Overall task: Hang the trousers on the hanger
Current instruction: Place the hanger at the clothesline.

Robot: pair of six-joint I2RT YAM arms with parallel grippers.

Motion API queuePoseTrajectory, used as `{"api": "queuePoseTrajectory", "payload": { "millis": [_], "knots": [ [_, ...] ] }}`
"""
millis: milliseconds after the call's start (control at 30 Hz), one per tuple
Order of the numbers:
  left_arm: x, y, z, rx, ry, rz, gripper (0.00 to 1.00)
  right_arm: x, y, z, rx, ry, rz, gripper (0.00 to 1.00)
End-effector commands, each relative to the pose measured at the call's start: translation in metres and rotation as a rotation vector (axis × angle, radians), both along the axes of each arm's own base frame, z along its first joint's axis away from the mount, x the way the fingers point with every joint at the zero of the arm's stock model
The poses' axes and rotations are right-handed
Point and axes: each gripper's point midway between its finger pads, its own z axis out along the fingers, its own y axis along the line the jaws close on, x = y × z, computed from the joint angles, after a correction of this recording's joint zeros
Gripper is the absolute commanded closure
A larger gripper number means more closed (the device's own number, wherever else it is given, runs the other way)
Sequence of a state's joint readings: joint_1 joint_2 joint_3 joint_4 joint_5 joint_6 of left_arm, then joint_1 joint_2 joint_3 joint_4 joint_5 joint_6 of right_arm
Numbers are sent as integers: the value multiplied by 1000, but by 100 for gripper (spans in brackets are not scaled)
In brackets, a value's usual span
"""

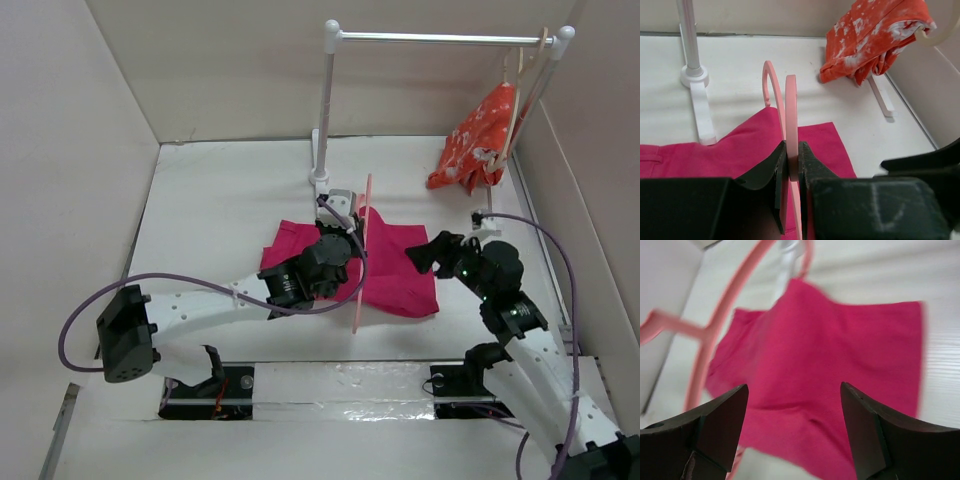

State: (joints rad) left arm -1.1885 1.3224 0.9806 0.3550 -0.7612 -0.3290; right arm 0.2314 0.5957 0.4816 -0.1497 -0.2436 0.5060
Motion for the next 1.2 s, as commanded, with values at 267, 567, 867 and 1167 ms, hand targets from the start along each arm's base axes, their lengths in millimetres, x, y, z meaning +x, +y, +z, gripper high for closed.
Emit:
{"api": "queuePoseTrajectory", "payload": {
  "millis": [267,567,867,1167],
  "knots": [
    [7,-30,66,-181,-71,-19,100,-53,139,33,308,27,339,22],
    [10,-28,113,-274,-116,-55,100,-65,166,31,392,64,298,76],
    [9,-41,162,-287,-166,-129,92,-73,162,107,589,-41,322,100],
    [-3,-1,246,-366,-294,-183,19,-56,143,192,753,-139,340,100]
  ]
}}
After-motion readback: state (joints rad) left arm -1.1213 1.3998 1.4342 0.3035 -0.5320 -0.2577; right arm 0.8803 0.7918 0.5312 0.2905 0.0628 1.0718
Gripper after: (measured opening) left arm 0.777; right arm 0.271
